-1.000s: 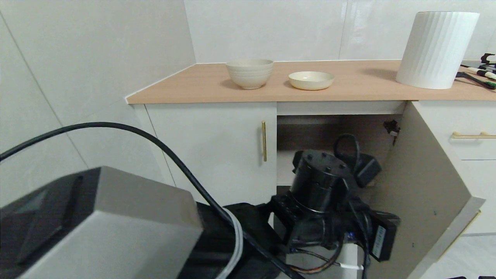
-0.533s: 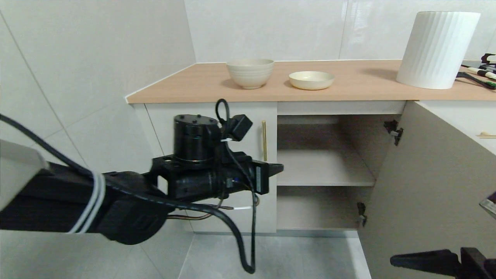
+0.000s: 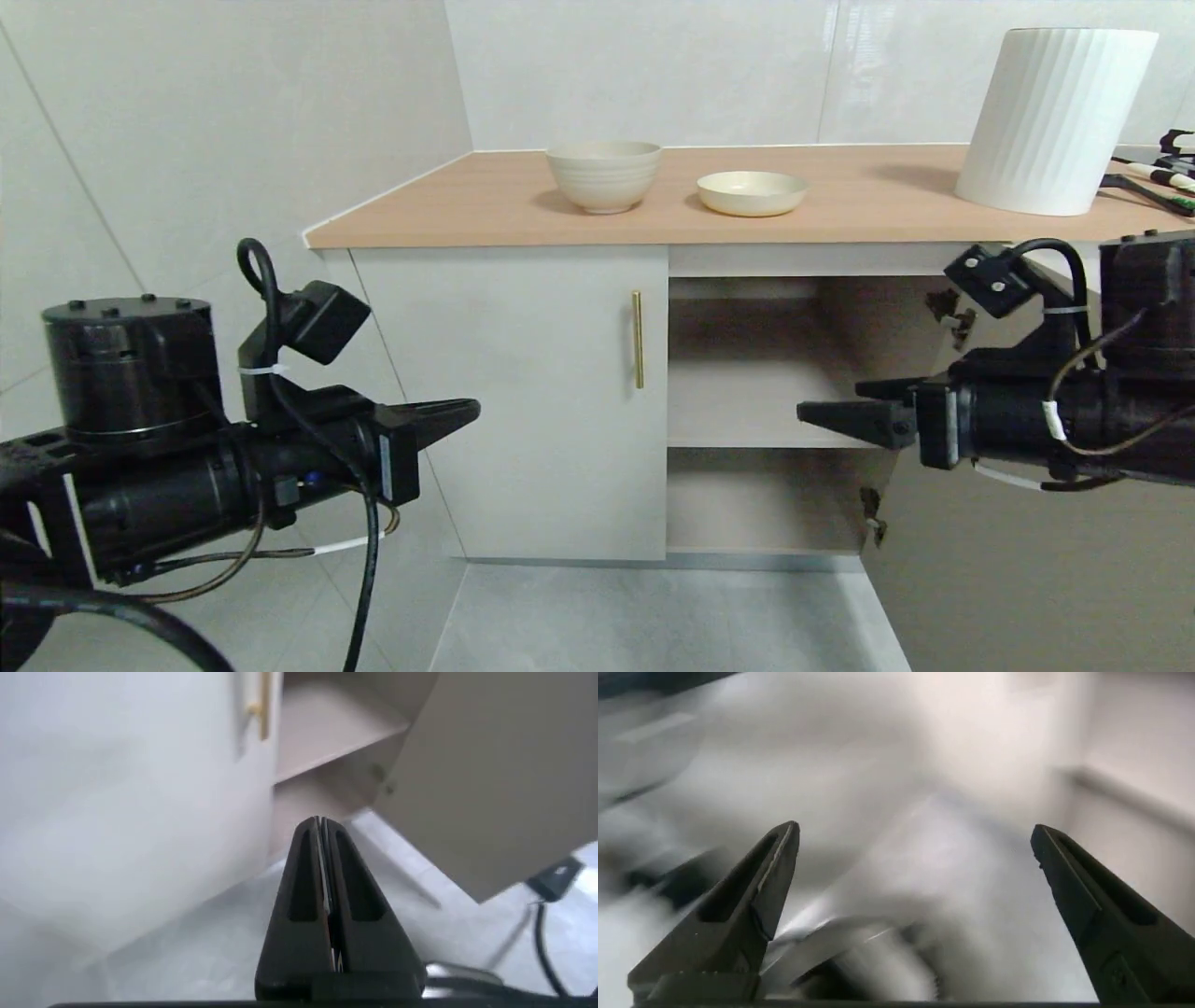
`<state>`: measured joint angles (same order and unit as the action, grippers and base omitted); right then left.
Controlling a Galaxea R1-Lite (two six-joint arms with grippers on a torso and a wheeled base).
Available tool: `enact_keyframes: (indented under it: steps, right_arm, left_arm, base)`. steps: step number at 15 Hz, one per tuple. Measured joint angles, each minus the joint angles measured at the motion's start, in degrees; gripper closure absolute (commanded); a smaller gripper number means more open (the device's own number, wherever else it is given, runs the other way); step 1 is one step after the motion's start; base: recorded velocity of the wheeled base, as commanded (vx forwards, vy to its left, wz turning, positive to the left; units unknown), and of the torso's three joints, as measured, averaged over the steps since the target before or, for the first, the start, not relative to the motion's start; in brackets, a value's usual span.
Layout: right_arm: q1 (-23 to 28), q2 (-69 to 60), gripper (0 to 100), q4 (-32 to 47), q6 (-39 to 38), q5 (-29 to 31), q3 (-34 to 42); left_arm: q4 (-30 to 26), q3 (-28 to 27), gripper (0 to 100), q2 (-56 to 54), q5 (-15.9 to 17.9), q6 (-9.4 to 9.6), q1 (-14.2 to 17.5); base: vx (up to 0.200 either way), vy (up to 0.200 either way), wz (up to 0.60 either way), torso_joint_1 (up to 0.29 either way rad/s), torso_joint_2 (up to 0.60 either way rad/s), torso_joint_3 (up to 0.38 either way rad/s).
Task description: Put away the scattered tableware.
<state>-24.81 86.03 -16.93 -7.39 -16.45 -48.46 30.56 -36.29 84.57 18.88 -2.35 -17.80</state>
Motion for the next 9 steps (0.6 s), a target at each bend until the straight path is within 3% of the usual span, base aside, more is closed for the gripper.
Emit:
enact_keyframes:
  steps: [1, 4, 6, 7, 9]
  right_arm:
    - [-0.2, 2.2, 0, 0.7, 0.1, 6.0, -1.6]
    - [-2.3, 4.4, 0, 3.7, -0.1, 8.8, -3.7]
    - [-2.8, 3.1, 0, 5.4, -0.2, 8.8, -4.1]
    - [-3.0, 2.4, 0, 5.5, -0.2, 8.8, -4.2]
    - [-3.1, 1.3, 0, 5.7, -0.2, 8.8, -4.2]
  left_arm:
    - [-1.5, -0.2, 0, -1.5, -0.1, 0.09, 0.9]
    - [-5.8, -1.9, 0, -4.4, -0.1, -0.73, 2.1]
    - [-7.7, -3.8, 0, -6.4, 0.0, -5.39, 2.5]
    - [-8.4, -4.7, 0, -7.2, 0.0, -6.62, 2.6]
    - [-8.7, -5.5, 0, -8.3, 0.1, -7.35, 2.6]
  base:
    - [0.000, 0.000, 0.00, 0.000, 0.00, 0.000]
    - [0.000, 0.000, 0.00, 0.000, 0.00, 0.000]
    - [0.000, 0.000, 0.00, 0.000, 0.00, 0.000]
    - [0.000, 0.000, 0.00, 0.000, 0.00, 0.000]
    - [0.000, 0.000, 0.00, 0.000, 0.00, 0.000]
